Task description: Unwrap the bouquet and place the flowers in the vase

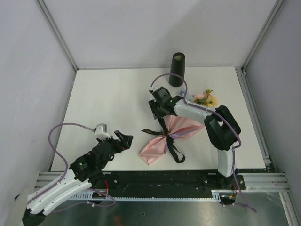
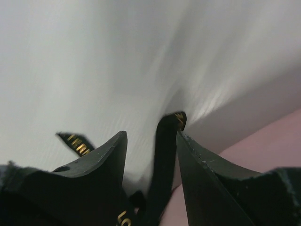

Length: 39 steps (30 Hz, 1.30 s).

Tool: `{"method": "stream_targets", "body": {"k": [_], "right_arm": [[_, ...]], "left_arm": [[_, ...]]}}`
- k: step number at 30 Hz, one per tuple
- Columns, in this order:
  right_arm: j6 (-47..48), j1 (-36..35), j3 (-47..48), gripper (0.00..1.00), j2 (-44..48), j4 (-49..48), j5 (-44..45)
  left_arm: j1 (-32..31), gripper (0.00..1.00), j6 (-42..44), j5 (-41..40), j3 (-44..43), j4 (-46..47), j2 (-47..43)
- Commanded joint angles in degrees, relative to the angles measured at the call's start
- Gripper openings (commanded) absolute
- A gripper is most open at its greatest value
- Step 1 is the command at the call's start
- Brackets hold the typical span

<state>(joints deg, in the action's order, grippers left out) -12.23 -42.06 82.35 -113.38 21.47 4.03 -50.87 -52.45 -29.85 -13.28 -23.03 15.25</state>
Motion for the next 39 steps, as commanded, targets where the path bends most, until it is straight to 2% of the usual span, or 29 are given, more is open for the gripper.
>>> {"method": "stream_targets", "body": {"k": [1,8,13,18,33,39], "right_arm": [[0.86,-4.71,-1.21,0.53,6.53,2.7,-1.95],[1.13,-8.66,-1.57,0.63,10.84,5.67,1.12],[4.39,-9.33,-1.49,0.6,9.4,2.81,-4.47],[4.96,-8.72,0.48,0.59,4.24,1.52,-10.95],[3.58,-8.85,1.9,0.6,-4.71,-0.46,-7.85],[2.43,-9.52,1.92,0.6,-6.38,-0.32,-9.87]], "left_arm": [[-0.12,1.0,0.47,-1.56,-0.84,0.32,-0.43],[-0.11,1.0,0.21,-1.06,-1.38,0.34,-0.48],[-0.17,1.0,0.4,-0.19,-1.04,0.28,-1.88],[-0.18,1.0,0.11,0.36,-0.42,0.28,-3.71],[-0.13,1.0,3.15,-0.9,-2.5,0.43,-0.81],[-0.15,0.99,1.59,-0.69,-2.58,0.41,-0.49]]}}
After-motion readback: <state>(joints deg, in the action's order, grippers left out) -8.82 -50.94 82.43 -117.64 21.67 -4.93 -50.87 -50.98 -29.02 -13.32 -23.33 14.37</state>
